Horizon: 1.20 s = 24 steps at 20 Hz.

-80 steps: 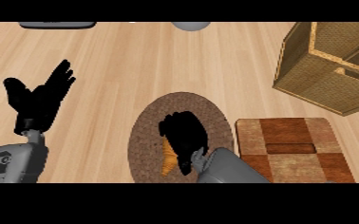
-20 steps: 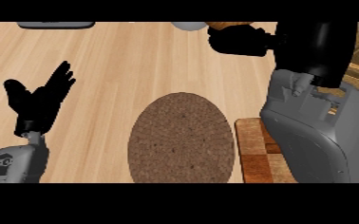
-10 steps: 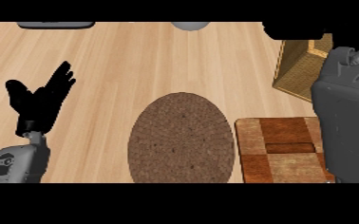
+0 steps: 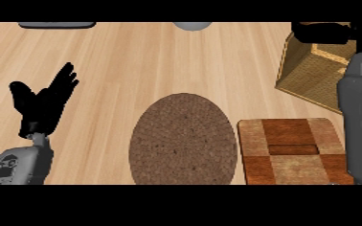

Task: Pick the croissant from the placemat and place it in the basket

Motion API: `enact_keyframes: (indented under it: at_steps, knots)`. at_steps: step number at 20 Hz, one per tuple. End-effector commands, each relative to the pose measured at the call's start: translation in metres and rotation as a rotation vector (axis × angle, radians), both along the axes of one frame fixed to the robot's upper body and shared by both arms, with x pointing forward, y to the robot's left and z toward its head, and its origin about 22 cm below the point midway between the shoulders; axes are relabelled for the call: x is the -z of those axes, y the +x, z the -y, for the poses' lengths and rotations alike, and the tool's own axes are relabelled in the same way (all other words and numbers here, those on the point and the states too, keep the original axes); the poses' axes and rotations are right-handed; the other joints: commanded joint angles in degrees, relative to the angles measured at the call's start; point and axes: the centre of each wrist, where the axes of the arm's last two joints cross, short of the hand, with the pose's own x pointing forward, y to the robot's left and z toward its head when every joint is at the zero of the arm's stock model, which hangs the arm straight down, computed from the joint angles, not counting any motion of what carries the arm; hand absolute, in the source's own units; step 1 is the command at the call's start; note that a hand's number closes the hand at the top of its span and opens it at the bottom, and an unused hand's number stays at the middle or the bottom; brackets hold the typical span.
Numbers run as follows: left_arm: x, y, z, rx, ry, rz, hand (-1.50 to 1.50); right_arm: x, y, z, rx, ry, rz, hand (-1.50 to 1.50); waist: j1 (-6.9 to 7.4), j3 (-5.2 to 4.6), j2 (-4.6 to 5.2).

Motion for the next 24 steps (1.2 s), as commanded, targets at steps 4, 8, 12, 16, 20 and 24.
enact_keyframes:
  at_steps: [4,8,12,16,20,24]
  knots:
    - [-0.016,-0.012,0.006,0.019,-0.002,0.008,0.00,0.032,0.022,0.052,0.226,0.123,0.032,-1.50,1.15,0.06,0.05]
    - [0.004,-0.005,0.002,0.005,0.005,0.002,0.00,0.037,0.033,0.038,0.152,0.068,-0.010,-1.50,0.26,-0.02,-0.01]
    - [-0.004,0.015,0.020,0.001,0.017,0.014,0.00,0.051,0.032,0.047,0.083,0.069,0.040,-1.50,0.01,-0.01,0.03]
    - [-0.004,-0.011,-0.008,0.014,-0.004,-0.002,0.00,0.025,0.025,0.058,0.114,0.150,0.134,-1.50,0.24,-0.01,-0.10]
    - [-0.019,0.002,-0.006,-0.003,0.004,0.005,0.00,0.016,0.002,0.102,0.223,0.334,0.279,-1.50,-0.49,0.05,-0.23]
    - [0.001,0.000,-0.012,-0.021,0.004,-0.006,0.00,0.013,-0.031,0.132,0.259,0.460,0.359,-1.50,-1.63,0.01,-0.24]
